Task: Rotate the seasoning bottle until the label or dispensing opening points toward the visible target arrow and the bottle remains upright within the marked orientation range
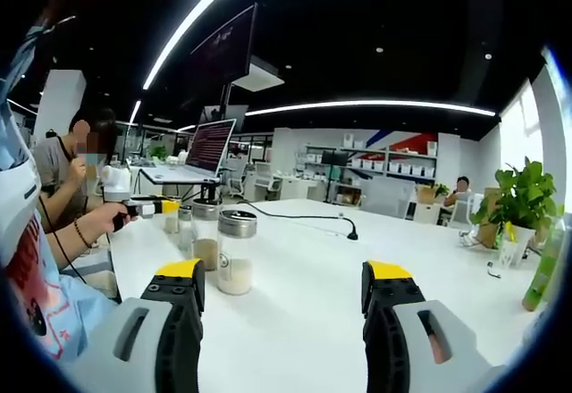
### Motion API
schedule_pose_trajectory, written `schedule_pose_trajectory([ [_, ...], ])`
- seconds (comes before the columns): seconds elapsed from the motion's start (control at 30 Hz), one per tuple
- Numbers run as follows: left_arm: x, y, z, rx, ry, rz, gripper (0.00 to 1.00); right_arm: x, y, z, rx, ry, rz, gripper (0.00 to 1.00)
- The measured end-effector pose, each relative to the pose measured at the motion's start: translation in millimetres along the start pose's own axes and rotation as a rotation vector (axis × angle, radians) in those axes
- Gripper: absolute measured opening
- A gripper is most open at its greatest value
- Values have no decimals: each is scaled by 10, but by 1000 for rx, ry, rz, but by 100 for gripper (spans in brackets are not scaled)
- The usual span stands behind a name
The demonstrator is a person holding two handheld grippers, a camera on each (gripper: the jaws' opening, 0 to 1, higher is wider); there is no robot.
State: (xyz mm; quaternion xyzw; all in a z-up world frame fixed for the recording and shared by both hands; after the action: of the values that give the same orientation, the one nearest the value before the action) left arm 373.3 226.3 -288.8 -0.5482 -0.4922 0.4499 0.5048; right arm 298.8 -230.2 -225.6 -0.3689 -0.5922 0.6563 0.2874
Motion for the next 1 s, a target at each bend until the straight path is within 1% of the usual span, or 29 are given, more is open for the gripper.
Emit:
schedule_pose_trajectory([
  [0.3,68,-7,-24,7,69,7,32,17,8,-19,2,-4,0,73],
  [0.47,115,-15,-41,14,125,11,32,20,8,-25,-2,-9,-19,73],
  [0.57,157,-16,-57,16,164,22,32,31,10,-24,0,-12,-4,73],
  [0.63,185,-21,-74,21,189,17,32,33,1,-28,-12,-10,-9,74],
  [0.67,200,-23,-83,24,198,20,32,23,-15,-34,-44,-10,8,74],
  [0.7,214,-22,-94,24,211,20,32,11,-40,-37,-91,0,43,73],
  [0.8,262,-27,-121,28,251,23,32,14,-39,-27,-84,5,40,73],
  [1.0,303,-36,-163,37,311,26,32,26,-39,-43,-90,1,38,73],
])
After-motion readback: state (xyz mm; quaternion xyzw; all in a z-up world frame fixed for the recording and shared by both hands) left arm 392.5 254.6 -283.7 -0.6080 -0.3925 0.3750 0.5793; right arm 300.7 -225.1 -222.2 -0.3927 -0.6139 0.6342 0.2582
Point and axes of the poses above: the point that each gripper's makers call its tool centre point, and the gripper's own axes: z roughly backward along the fingers, x roughly to its left, y roughly out of its underside, the point moved 9 cm from there along z, roughly backward along the fingers, and after that the axes turned 2 degrees about -x, right-handed, at the moved point
